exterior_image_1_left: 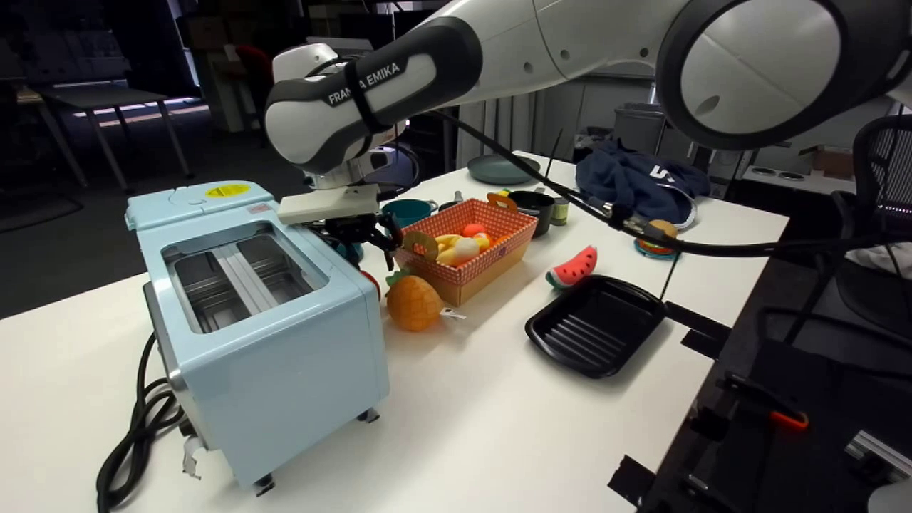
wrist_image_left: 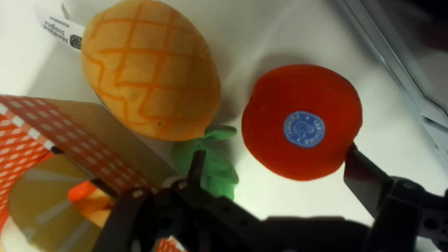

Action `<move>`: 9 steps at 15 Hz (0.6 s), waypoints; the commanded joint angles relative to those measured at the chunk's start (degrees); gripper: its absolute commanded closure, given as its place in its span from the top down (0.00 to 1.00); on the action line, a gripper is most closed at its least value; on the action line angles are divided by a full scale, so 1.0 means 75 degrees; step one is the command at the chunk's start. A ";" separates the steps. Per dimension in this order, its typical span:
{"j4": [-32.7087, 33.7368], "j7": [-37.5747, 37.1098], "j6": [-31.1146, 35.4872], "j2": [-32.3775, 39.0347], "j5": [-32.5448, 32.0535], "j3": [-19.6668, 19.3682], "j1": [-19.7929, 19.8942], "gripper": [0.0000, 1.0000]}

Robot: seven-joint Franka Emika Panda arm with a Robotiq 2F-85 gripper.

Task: Pick the red object and put it in the basket

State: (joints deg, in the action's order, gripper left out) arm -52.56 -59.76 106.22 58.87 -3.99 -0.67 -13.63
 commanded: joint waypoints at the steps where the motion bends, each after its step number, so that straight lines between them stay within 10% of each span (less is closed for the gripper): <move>1: 0.0950 -0.0109 -0.0433 0.0588 0.0252 -0.0035 -0.0029 1.00; 3: 0.1123 -0.0097 -0.0499 0.0684 0.0240 -0.0039 -0.0029 1.00; 9: 0.1409 -0.0108 -0.0660 0.0811 0.0296 -0.0015 0.0019 0.42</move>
State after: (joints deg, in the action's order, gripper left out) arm -47.11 -59.75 103.55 61.86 -3.79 -0.69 -13.46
